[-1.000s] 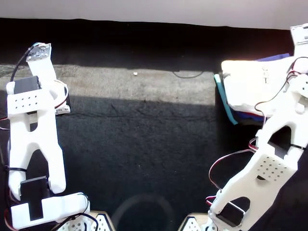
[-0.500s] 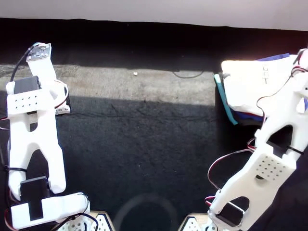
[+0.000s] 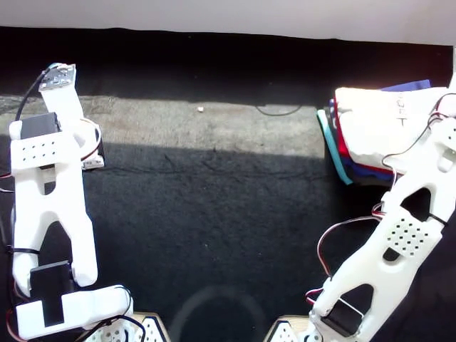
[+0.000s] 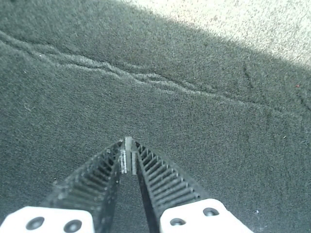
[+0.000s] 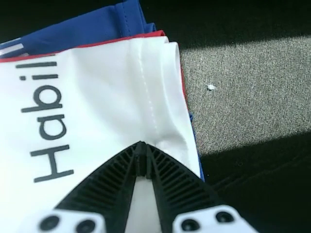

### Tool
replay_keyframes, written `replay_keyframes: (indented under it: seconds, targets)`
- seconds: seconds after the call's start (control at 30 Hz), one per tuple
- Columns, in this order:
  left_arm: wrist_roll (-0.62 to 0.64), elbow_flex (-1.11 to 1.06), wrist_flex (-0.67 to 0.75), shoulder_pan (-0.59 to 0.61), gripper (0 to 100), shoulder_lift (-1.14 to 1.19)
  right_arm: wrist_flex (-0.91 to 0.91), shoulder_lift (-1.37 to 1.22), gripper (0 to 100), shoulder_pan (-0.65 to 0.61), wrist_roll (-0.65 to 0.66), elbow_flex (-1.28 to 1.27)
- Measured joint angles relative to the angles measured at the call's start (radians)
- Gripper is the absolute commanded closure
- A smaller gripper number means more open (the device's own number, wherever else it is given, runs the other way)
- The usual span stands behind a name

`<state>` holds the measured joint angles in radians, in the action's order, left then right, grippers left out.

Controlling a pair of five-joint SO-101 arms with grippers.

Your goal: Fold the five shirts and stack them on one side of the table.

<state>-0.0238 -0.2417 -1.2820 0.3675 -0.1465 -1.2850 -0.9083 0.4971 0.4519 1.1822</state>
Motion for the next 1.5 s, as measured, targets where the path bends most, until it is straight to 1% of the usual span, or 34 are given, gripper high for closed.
replay_keyframes:
  seconds: [0.1,0.23,0.33,0.43,0.5,0.57,0.63,0.77,0.87,0.97,1.13,1.37,1.43,1.5]
  targets:
    - [0.0,0.0,0.0,0.0,99,0.0,-0.015,-0.002,99.2,0.0,0.0,0.049]
    - [0.0,0.0,-0.018,0.0,99,-0.002,-0.117,0.005,99.0,-0.018,0.0,0.181]
    - [0.0,0.02,-0.08,0.0,99,-0.04,-0.21,0.034,98.9,-0.044,0.0,0.296]
    - [-0.005,0.069,-0.158,0.0,99,-0.127,-0.301,0.091,98.9,-0.071,0.0,0.39]
    - [-0.025,0.092,-0.204,0.0,99,-0.204,-0.377,0.135,98.9,-0.095,0.0,0.427]
    - [-0.071,0.097,-0.239,0.0,99,-0.285,-0.445,0.183,98.9,-0.127,0.0,0.439]
    - [-0.11,0.094,-0.262,0.0,99,-0.367,-0.463,0.239,98.9,-0.146,-0.04,0.439]
    - [-0.175,-0.009,-0.273,0.0,99,-0.525,-0.468,0.379,98.9,-0.157,-0.192,0.411]
    - [-0.192,-0.149,-0.273,0.0,99,-0.626,-0.468,0.525,98.9,-0.178,-0.236,0.285]
    - [-0.195,-0.305,-0.242,0.0,99,-0.71,-0.468,0.712,99.0,-0.21,-0.247,0.087]
    - [-0.195,-0.551,-0.149,0.0,99,-0.847,-0.468,1.086,99.0,-0.281,-0.25,-0.368]
    - [-0.195,-0.884,0.012,0.0,99,-1.082,-0.468,1.536,99.0,-0.463,-0.25,-1.019]
    - [-0.195,-0.98,0.048,0.0,99,-1.166,-0.462,1.636,99.0,-0.485,-0.25,-1.181]
    - [-0.195,-1.08,0.075,0.0,99,-1.257,-0.413,1.718,99.0,-0.493,-0.25,-1.349]
